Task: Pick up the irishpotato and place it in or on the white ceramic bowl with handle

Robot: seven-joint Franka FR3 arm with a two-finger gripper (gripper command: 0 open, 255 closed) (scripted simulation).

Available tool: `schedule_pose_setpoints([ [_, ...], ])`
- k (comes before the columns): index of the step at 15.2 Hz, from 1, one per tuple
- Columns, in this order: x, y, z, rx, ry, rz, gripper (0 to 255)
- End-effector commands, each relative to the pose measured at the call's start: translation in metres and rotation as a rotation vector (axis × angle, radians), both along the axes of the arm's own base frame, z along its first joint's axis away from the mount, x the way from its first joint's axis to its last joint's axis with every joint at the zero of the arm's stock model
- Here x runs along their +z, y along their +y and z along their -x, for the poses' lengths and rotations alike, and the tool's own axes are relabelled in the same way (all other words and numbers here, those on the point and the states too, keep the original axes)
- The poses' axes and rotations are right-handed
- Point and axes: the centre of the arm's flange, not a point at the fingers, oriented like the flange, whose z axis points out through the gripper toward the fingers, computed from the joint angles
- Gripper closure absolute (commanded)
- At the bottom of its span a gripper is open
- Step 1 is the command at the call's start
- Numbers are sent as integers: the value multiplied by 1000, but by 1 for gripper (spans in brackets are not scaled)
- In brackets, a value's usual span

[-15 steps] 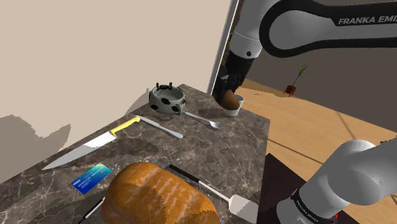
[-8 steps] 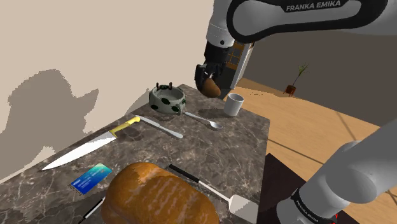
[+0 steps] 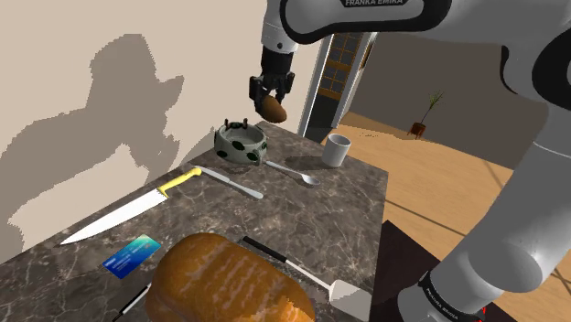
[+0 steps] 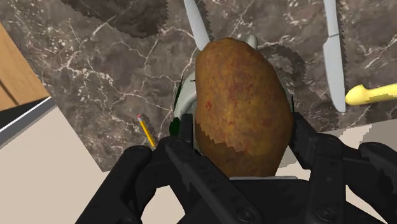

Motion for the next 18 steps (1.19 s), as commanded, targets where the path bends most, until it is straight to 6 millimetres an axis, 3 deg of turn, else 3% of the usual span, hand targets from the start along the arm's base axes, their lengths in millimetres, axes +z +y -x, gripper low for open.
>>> schedule_pose_setpoints([
  [1, 1, 2, -24, -1, -1, 0, 255],
  [6, 2, 13, -94, -1, -1, 0, 255],
  [18, -61, 13, -94, -1, -1, 0, 255],
])
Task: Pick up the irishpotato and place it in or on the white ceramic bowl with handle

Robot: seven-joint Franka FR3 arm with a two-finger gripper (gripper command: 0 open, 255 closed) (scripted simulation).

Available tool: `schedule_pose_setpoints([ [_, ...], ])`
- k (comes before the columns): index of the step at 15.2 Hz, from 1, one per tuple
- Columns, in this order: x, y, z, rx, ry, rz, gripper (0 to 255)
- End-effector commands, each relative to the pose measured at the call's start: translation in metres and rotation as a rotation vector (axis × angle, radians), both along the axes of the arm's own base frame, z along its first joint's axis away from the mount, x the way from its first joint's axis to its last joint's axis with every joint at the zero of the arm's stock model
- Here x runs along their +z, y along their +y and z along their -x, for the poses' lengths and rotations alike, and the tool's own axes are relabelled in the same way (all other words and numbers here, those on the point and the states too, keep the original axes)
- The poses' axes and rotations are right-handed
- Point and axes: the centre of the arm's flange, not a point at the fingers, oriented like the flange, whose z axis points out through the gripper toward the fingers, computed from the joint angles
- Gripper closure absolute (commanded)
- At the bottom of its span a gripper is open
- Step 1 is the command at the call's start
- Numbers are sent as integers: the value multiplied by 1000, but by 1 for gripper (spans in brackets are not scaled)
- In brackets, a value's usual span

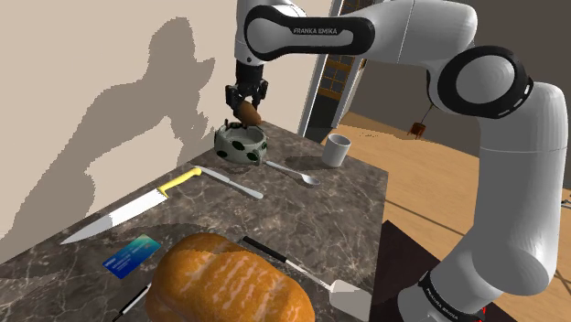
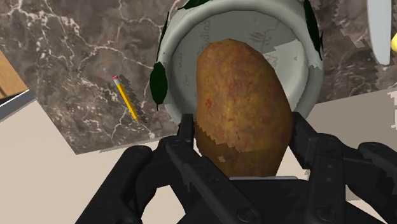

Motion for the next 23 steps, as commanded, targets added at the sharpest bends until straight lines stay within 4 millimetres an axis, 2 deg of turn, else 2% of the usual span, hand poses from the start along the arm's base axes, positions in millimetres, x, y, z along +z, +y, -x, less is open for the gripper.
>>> schedule_pose_setpoints([
  [1, -11, 0, 1, 0, 0, 0, 255],
  [3, -19, 0, 1, 0, 0, 0, 255],
  [10, -19, 0, 1, 0, 0, 0, 255],
  [11, -19, 0, 1, 0, 0, 0, 0],
  [16, -19, 0, 1, 0, 0, 0, 0],
  [20, 30, 5, 6, 0, 0, 0, 0],
  [23, 30, 5, 6, 0, 0, 0, 0],
])
